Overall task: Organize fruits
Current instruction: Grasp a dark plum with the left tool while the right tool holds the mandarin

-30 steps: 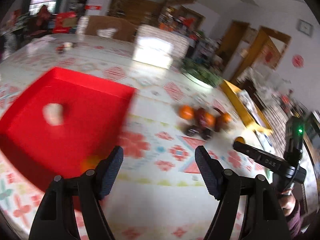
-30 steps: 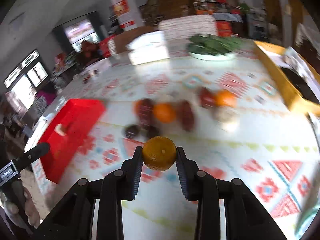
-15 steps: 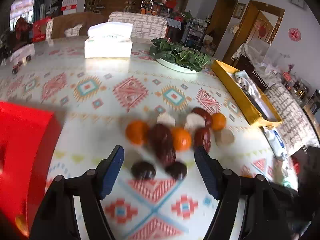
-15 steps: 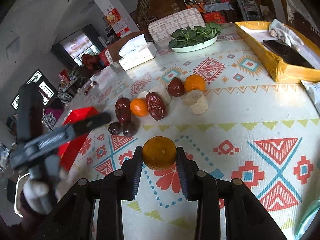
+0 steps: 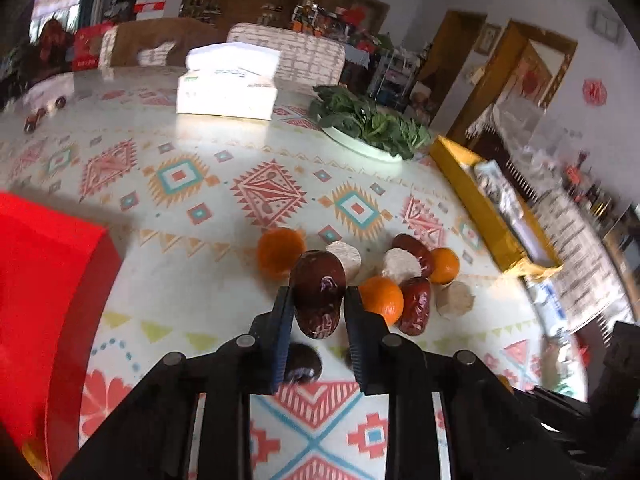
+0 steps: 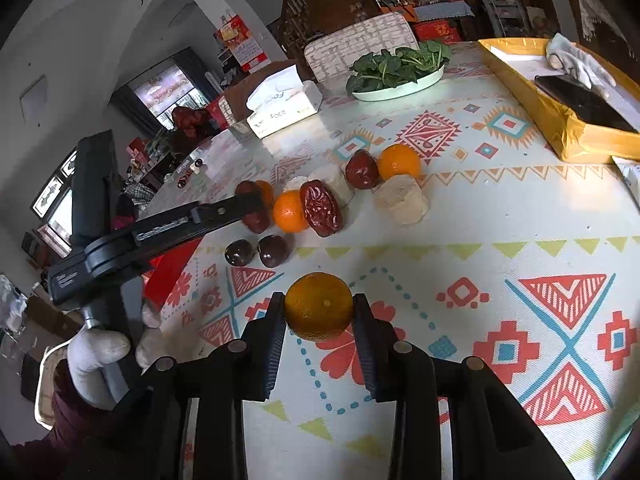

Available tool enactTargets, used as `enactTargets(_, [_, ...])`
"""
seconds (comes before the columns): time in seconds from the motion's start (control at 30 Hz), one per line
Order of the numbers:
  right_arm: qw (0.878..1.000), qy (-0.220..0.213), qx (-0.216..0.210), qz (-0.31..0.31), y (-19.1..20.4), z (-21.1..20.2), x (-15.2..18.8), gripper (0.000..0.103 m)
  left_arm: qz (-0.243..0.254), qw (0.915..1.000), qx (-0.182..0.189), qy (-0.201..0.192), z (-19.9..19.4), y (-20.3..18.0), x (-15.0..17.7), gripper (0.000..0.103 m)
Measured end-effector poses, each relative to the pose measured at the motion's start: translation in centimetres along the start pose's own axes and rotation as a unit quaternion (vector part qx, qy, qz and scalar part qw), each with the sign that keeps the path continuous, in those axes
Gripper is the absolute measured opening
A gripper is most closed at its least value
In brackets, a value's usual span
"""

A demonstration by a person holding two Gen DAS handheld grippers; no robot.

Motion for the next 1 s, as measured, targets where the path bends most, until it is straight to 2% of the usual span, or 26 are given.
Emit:
enactTargets(0.17, [1.000, -0.004, 0.007, -0.007, 1.1, -0.5, -0.1, 0.036, -0.039, 0.9983, 0.017, -0.041, -4.9, 3.1, 1.4, 0.021])
enactTargets(0.23, [1.000, -0.004, 0.000, -0.015, 2.3, -0.6, -0.2, 0.036, -0.062, 0.9961, 0.022, -0.059, -7.2, 5.2, 2.0, 0.011])
enactTargets(0.27, [1.000, -0.002, -0.002, -0.018, 2.8, -0.5, -0.2, 0.036, -0.074, 0.9946, 0.018, -0.070, -8.5, 6.4, 2.4, 0.011])
enactTargets(0.33, [0.999, 0.003, -0.009, -0.033, 4.6, -0.1, -0.5, 0.036, -0.092, 0.9915, 0.005, -0.092, -10.6, 8.4, 3.0, 0.011])
enactTargets(0.4, [0.999, 0.010, -0.015, -0.051, 6.7, 0.6, -0.9, 0.036, -0.111, 0.9876, -0.027, -0.108, -12.6, 11.1, 3.6, 0.011])
enactTargets(0.5, [0.996, 0.027, -0.025, -0.087, 10.7, 2.5, -1.4, 0.036, -0.125, 0.9846, -0.061, -0.105, -13.6, 13.8, 4.6, 0.011])
enactTargets(0.57, [0.994, 0.034, -0.031, -0.097, 12.4, 3.7, -1.8, 0.036, -0.117, 0.9873, -0.052, -0.093, -13.4, 14.0, 5.1, 0.011])
enactTargets(0.67, [0.994, 0.041, -0.035, -0.096, 14.2, 5.4, -1.9, 0.036, -0.066, 0.9943, -0.038, -0.075, -12.4, 12.4, 5.7, 0.011])
enactTargets(0.8, [0.993, 0.048, -0.024, -0.110, 15.1, 5.7, -0.8, 0.036, -0.010, 0.9982, -0.007, -0.059, -11.2, 9.7, 6.5, 0.014])
enactTargets(0.83, [0.993, 0.046, -0.019, -0.110, 15.0, 5.4, -0.5, 0.036, 0.008, 0.9985, -0.002, -0.053, -10.8, 8.7, 6.7, 0.018])
enactTargets(0.93, [0.995, 0.033, -0.010, -0.093, 13.6, 4.0, -0.3, 0.036, 0.036, 0.9986, 0.002, -0.040, -9.8, 6.6, 6.8, 0.043])
enactTargets(1.0, [0.997, 0.025, -0.001, -0.076, 12.0, 3.1, -0.4, 0.036, 0.042, 0.9986, 0.011, -0.030, -8.9, 5.5, 6.7, 0.045])
Point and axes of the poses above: each gripper's, at about its wrist camera, not at the fingertips, and z roughly the way its jaws point, y to its left, x to its underside, the point moved 4 cm from there along z, roughly the way its jaws point, and after that the axes turned 8 degrees about y, right-handed, at the moved point
